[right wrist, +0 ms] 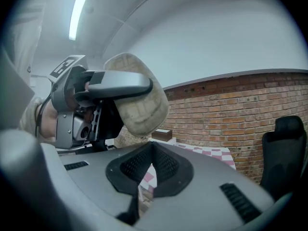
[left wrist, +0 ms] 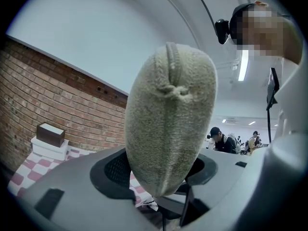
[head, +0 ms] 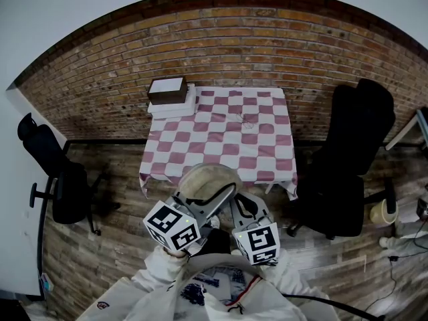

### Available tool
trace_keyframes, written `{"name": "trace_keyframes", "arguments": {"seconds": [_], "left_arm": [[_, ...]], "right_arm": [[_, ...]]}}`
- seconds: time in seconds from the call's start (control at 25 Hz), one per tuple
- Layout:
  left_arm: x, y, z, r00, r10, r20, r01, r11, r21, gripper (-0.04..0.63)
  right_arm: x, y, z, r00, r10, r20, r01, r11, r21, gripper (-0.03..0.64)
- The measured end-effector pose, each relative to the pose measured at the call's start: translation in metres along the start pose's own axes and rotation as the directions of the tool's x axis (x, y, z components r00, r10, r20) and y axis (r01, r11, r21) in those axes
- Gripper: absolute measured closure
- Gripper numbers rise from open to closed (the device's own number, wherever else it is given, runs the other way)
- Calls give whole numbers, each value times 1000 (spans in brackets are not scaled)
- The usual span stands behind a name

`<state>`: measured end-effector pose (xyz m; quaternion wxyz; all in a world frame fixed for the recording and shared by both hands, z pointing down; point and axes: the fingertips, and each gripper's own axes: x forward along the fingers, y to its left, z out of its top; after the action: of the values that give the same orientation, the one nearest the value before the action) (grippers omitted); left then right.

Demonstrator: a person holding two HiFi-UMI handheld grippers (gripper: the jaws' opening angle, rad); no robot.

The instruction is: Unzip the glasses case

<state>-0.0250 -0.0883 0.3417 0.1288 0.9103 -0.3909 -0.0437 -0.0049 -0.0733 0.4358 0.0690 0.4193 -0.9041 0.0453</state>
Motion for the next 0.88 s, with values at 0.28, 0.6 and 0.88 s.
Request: {"name": "trace_keyframes", "arguments": {"seconds": [0.28, 0.6, 0.88], "left_arm": [[2, -5, -4, 1000, -14, -18, 14, 1000, 18, 310], [5, -8, -10, 997, -45, -56, 46, 999, 16, 310], [1, -10, -12, 994, -71, -83, 74, 997, 29, 310]], "right_arm": [[-4, -9, 6, 999, -44, 19, 44, 999, -11, 604], [-7, -18, 8, 996, -84, 18, 84, 995, -47, 604], [-10, -21, 12, 993, -106, 42, 110, 987, -121, 604]]}}
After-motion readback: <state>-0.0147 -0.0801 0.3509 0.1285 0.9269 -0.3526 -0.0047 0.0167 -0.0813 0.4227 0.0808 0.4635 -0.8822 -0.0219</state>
